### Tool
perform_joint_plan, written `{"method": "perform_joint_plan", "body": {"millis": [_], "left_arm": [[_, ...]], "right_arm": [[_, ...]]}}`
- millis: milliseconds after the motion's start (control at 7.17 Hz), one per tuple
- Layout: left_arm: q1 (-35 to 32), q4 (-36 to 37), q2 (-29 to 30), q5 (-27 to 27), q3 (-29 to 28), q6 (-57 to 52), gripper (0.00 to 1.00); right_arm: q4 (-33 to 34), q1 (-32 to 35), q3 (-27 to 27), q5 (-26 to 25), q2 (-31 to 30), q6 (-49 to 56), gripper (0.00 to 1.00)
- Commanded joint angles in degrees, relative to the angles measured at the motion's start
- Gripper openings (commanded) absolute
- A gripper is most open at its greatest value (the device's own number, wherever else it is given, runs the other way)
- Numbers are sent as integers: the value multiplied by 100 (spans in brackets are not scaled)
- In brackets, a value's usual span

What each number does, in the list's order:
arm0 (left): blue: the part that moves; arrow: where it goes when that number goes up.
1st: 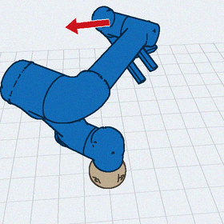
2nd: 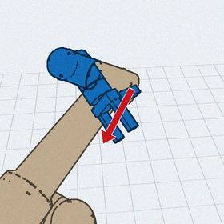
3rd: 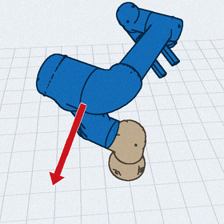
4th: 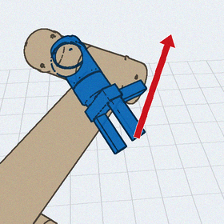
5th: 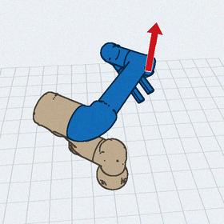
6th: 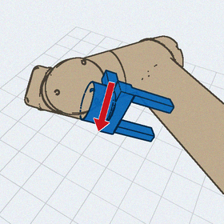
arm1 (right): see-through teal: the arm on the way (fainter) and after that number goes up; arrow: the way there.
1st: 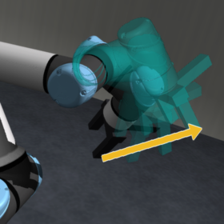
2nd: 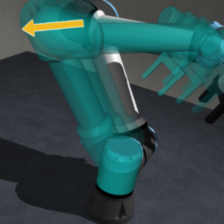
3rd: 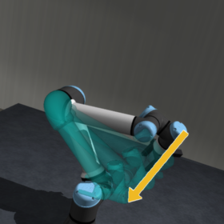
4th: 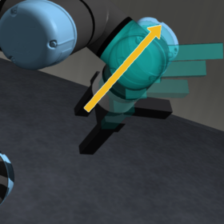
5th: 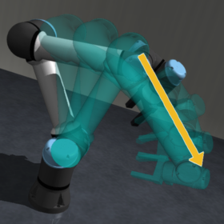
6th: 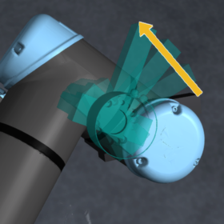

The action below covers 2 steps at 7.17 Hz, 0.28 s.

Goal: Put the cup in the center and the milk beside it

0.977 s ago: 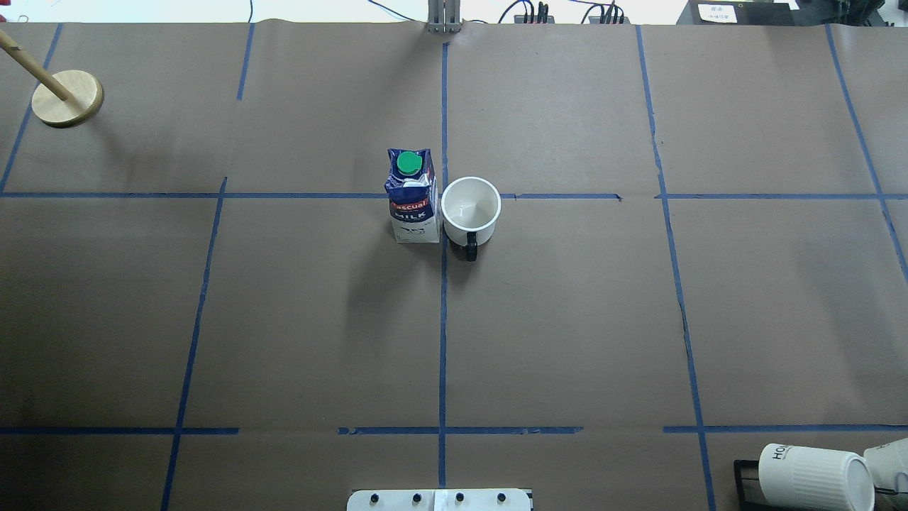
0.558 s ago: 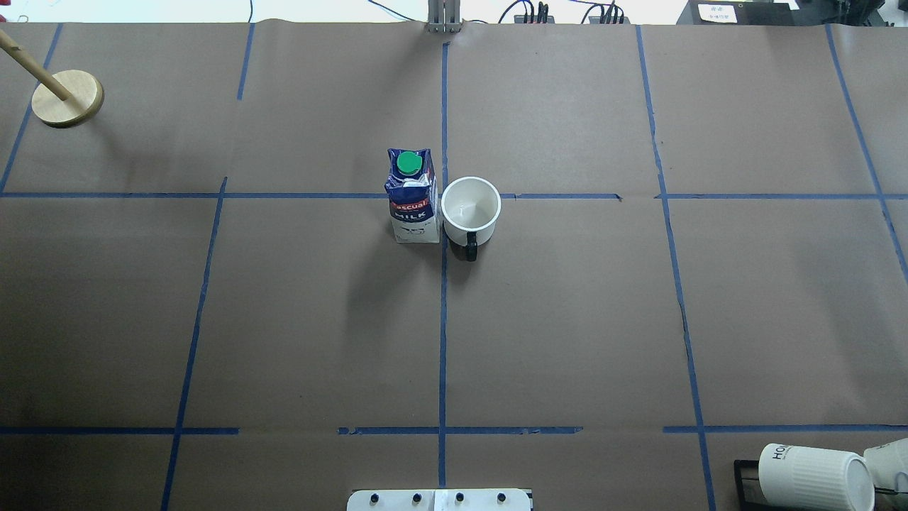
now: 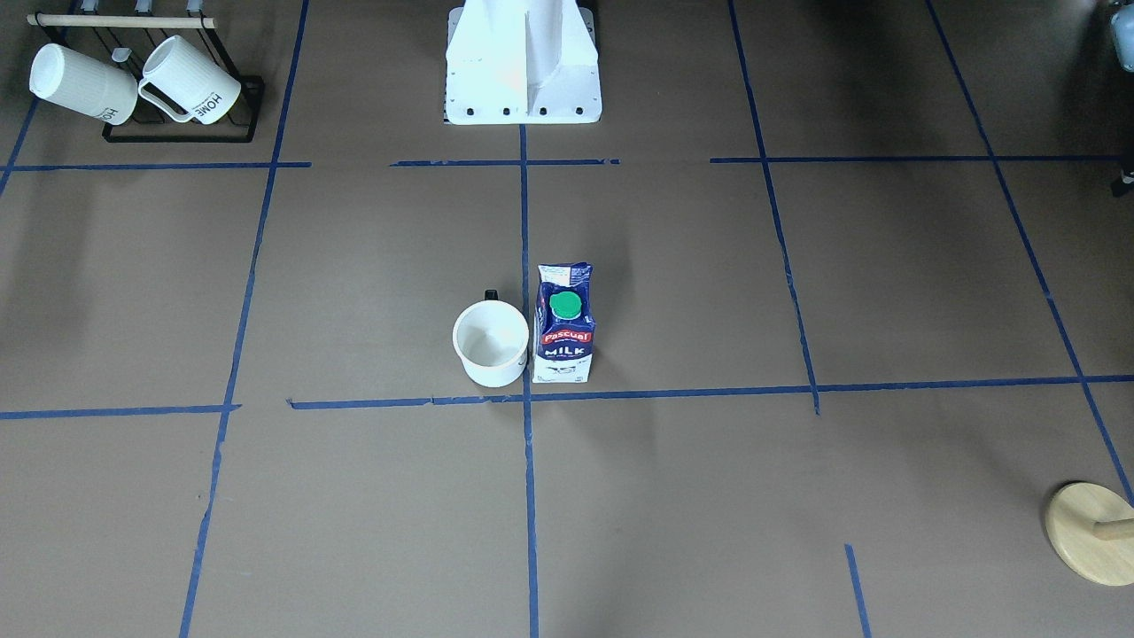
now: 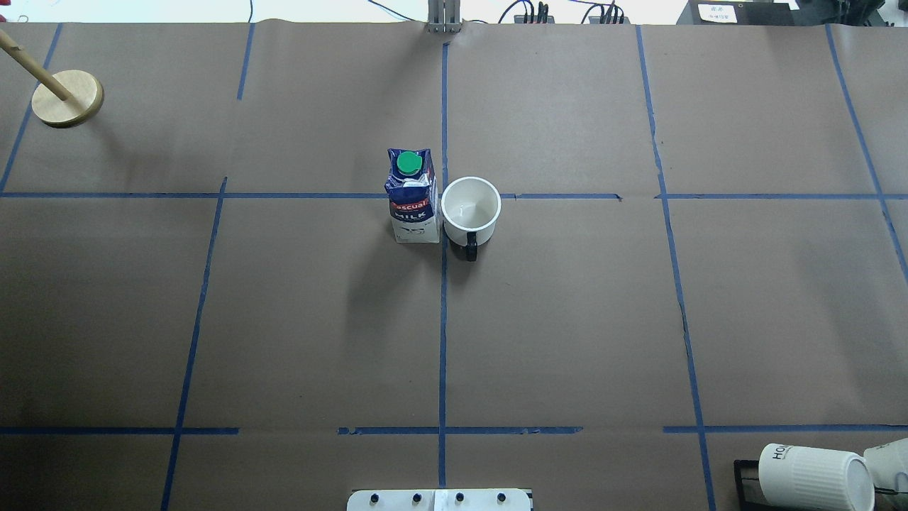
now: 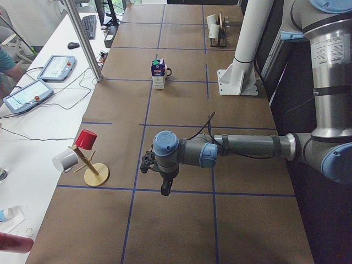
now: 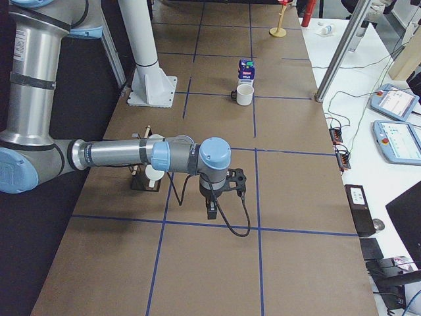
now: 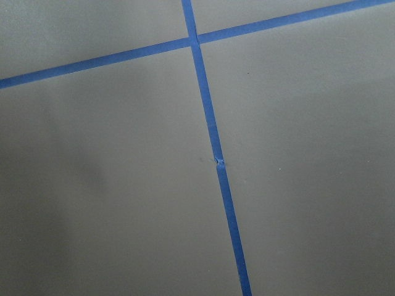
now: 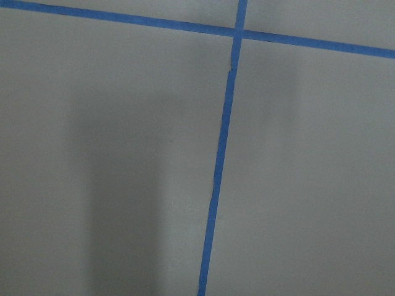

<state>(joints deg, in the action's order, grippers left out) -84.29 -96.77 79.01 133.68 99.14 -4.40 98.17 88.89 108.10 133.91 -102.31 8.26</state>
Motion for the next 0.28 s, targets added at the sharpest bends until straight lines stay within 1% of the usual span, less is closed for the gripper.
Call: {"method": "perform_joint_plan", "body": {"millis": [0, 140], "left_arm": [[9, 0, 0, 0, 0, 0, 100], [0, 0, 0, 0, 0, 0, 100]], "right_arm": [[-9, -3, 0, 4, 0, 0, 100], [0, -3, 0, -5, 0, 0, 100]]}}
